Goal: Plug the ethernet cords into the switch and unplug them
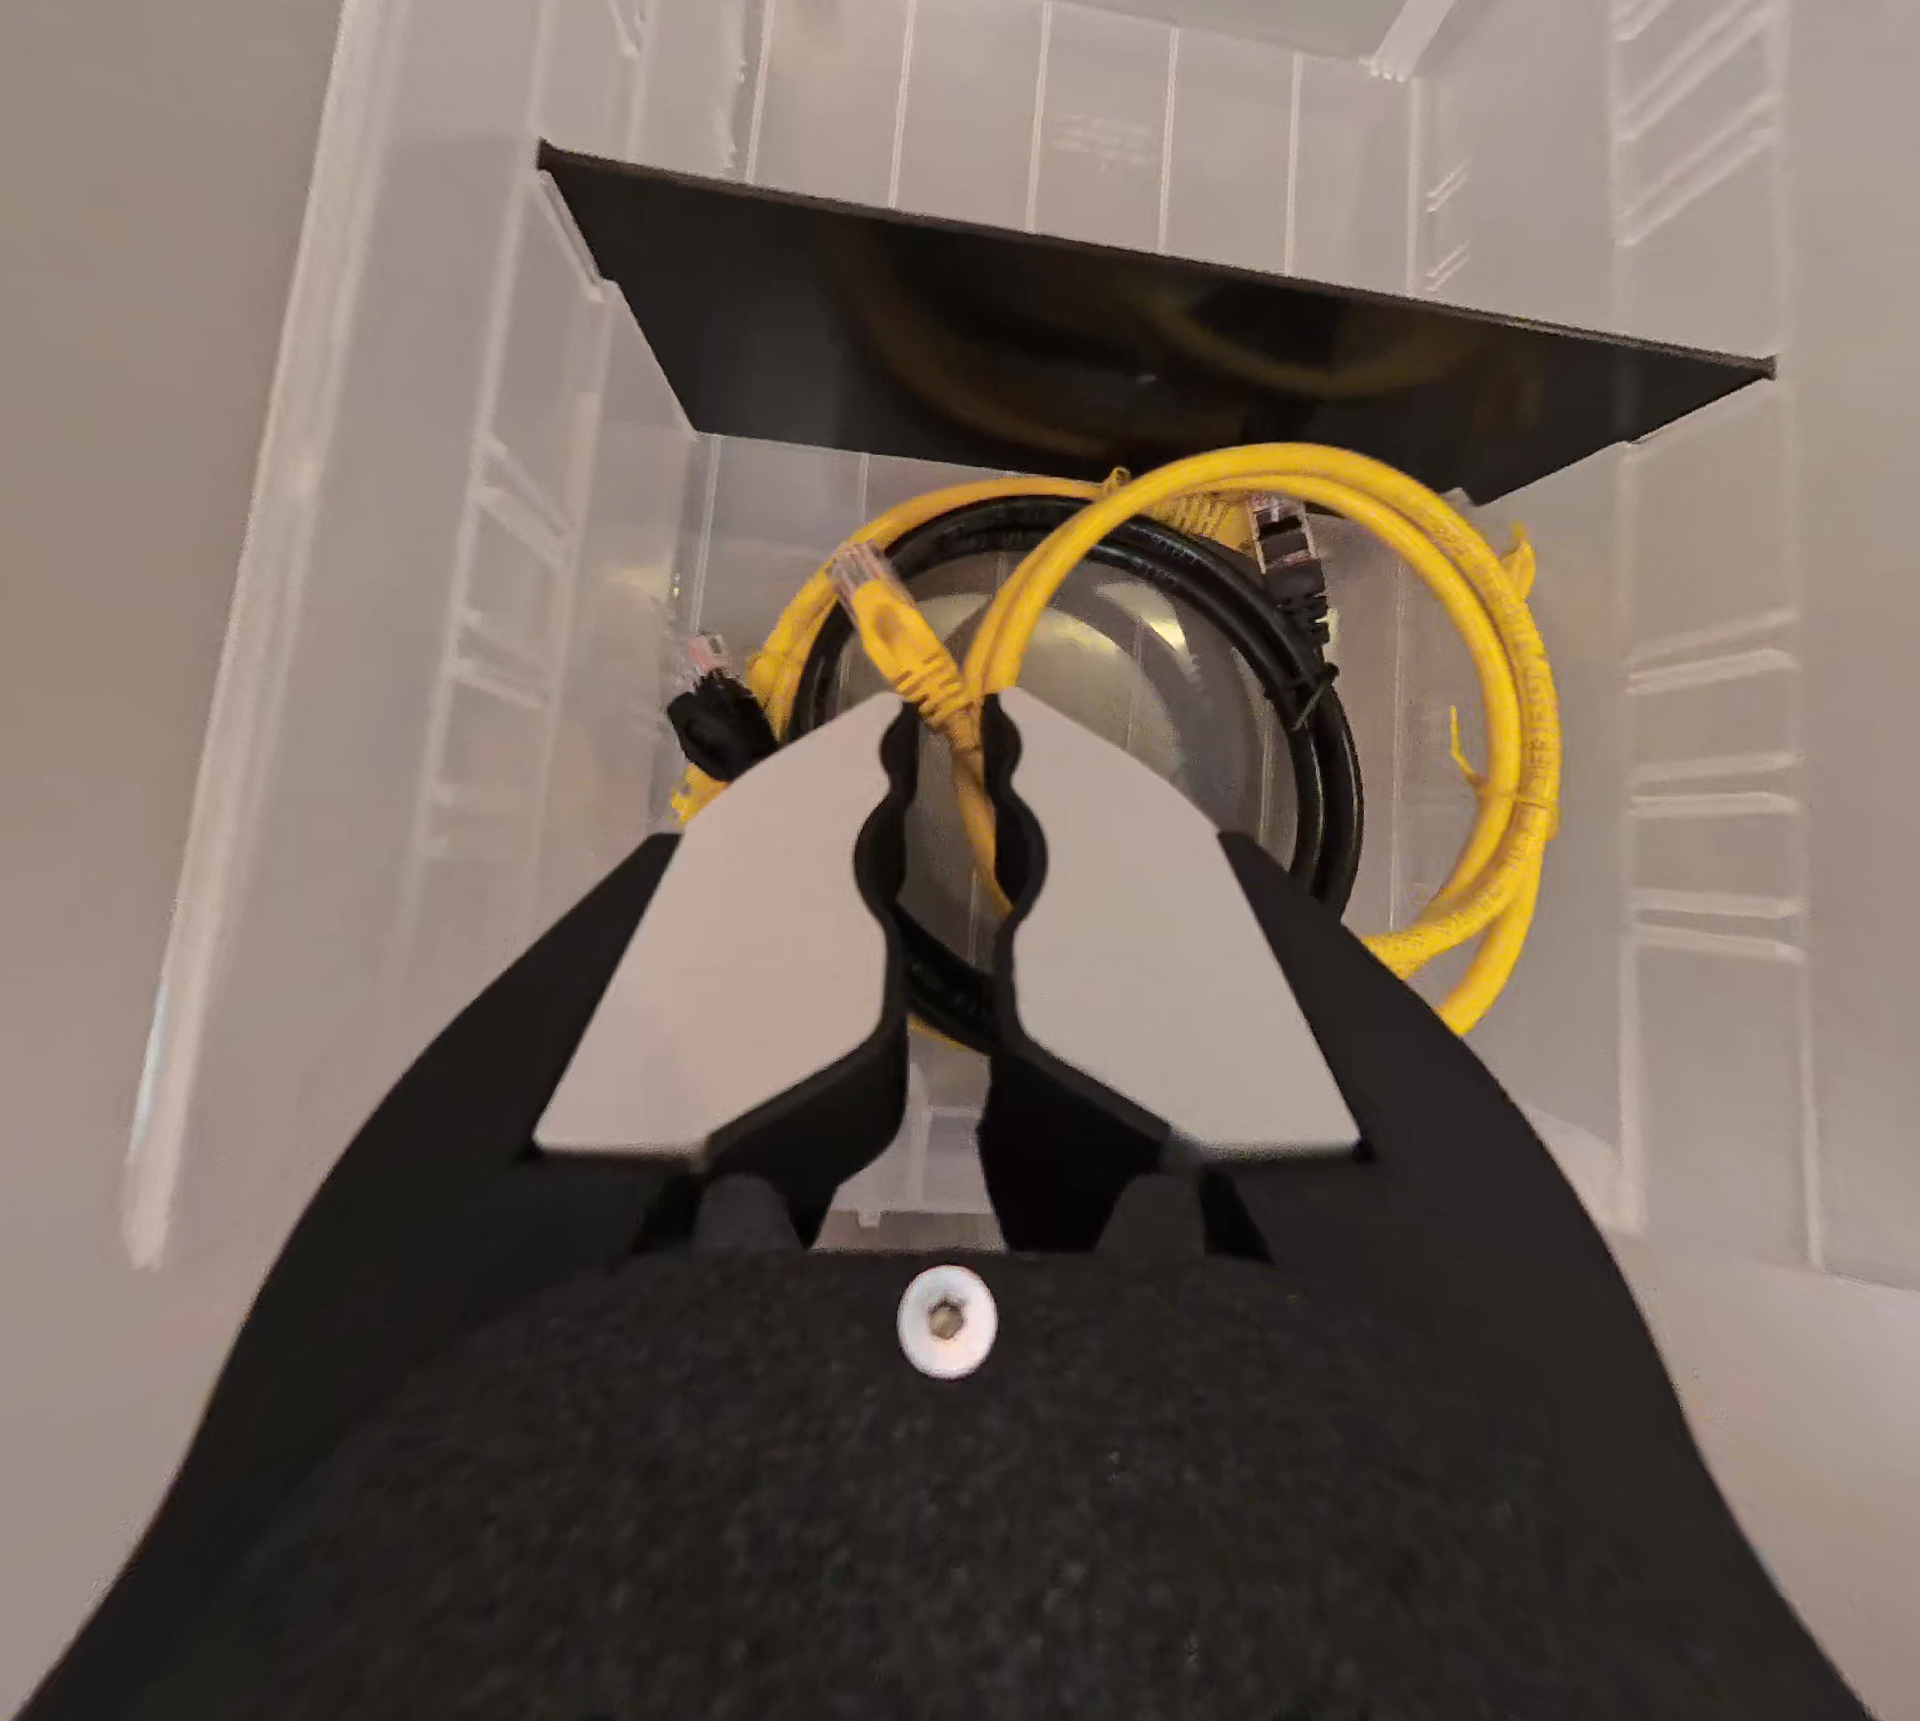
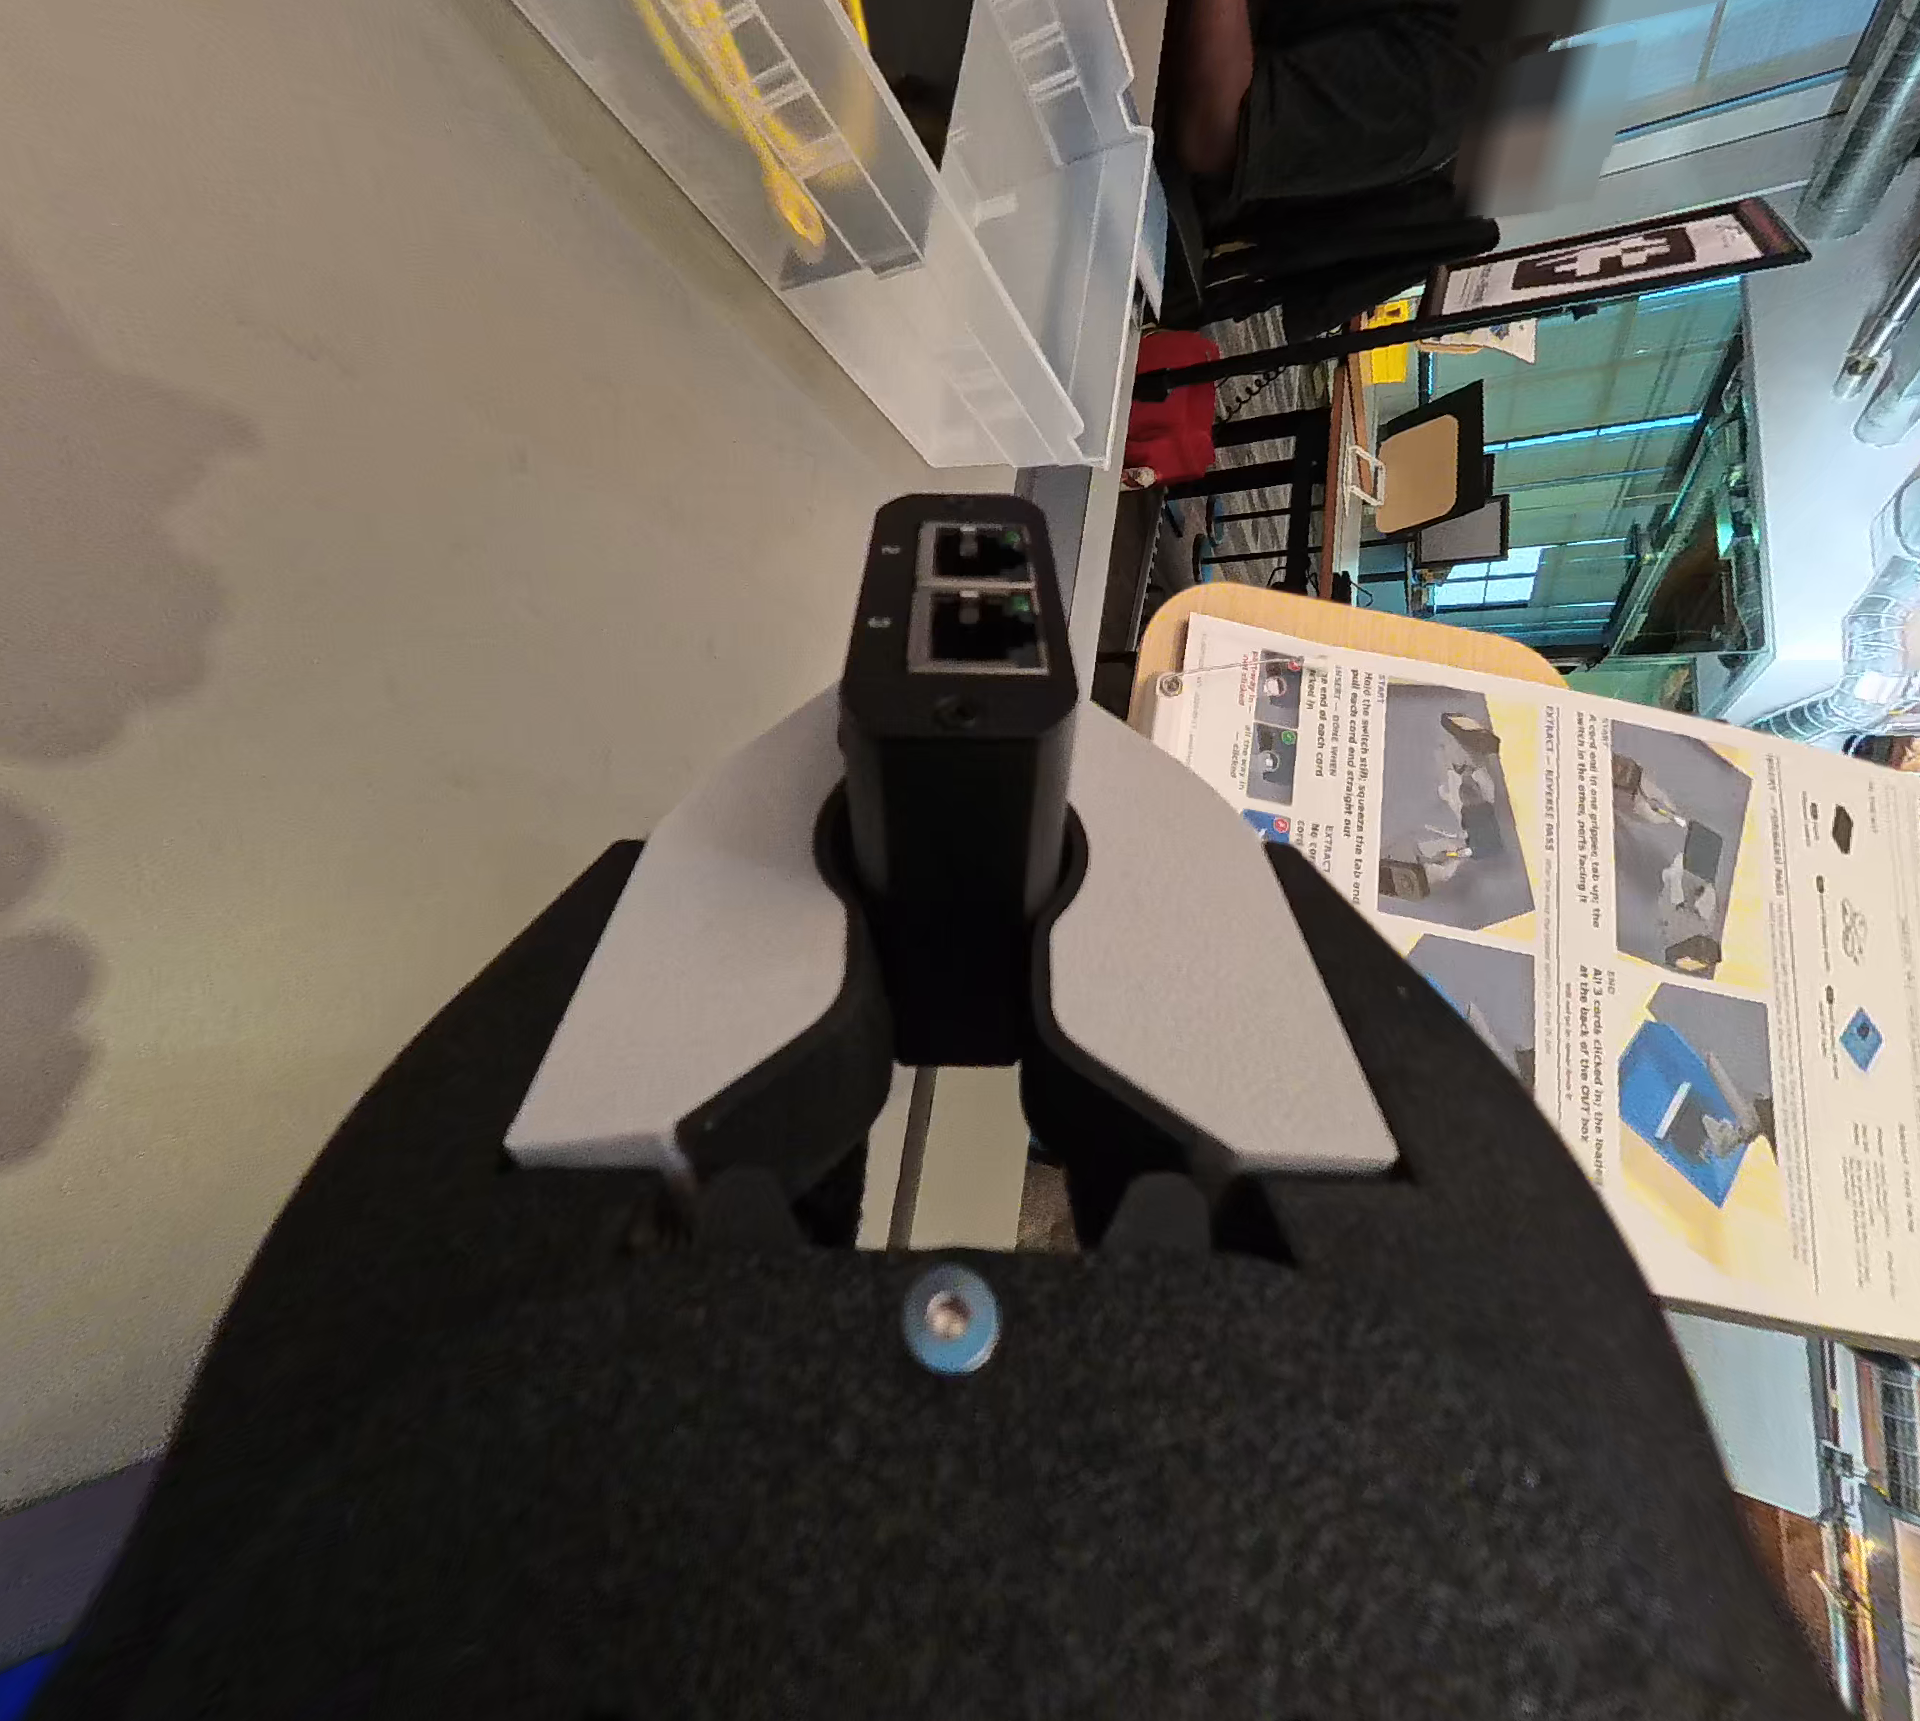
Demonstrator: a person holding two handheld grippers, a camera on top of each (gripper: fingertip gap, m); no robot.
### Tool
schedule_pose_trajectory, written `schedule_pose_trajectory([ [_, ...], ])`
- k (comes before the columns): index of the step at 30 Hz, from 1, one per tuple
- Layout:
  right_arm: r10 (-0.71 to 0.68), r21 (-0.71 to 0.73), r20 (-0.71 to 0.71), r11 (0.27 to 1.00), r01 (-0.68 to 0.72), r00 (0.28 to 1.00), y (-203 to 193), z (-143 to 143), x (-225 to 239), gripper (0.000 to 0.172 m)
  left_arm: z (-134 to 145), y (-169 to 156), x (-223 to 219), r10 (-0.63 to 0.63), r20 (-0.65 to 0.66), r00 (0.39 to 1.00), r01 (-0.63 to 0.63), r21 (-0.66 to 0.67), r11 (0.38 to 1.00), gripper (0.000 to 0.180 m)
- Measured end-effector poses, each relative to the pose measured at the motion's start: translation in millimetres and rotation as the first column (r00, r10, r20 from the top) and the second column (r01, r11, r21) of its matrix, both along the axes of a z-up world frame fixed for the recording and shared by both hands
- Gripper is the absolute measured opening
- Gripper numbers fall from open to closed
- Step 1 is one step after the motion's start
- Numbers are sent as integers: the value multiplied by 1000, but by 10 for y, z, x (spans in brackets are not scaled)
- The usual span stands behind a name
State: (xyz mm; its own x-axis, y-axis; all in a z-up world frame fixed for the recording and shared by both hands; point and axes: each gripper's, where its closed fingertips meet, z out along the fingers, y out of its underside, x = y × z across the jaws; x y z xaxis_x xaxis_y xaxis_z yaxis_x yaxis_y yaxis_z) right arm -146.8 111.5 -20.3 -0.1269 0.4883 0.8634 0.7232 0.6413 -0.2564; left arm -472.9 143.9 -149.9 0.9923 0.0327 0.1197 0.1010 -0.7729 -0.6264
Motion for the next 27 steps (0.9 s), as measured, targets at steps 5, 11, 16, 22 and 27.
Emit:
schedule_pose_trajectory([
  [5, 8, 0, -11, 1000, -8, 1000, -33, 40, -6, 26, 69, 14, 1, -36, 3, 999, 35, 68, 997, 11],
  [11, 3, 3, -32, 1000, -3, 999, -33, 108, 31, 26, 783, -49, 24, -115, -150, 982, 156, 301, 941, 8],
  [16, 4, 11, -50, 1000, -3, 999, -44, 159, 24, 26, 1782, -425, 474, -306, -264, 915, 401, 502, 766, 4],
  [22, 15, 7, -107, 1000, -14, 994, -44, 229, 0, 26, 2139, -900, 1219, -512, -275, 814, 575, 510, 640, 1],
  [27, 5, 8, -96, 1000, -4, 995, -20, 213, 30, 26, 1563, -944, 1835, -640, -159, 752, 638, 417, 647, 1],
])
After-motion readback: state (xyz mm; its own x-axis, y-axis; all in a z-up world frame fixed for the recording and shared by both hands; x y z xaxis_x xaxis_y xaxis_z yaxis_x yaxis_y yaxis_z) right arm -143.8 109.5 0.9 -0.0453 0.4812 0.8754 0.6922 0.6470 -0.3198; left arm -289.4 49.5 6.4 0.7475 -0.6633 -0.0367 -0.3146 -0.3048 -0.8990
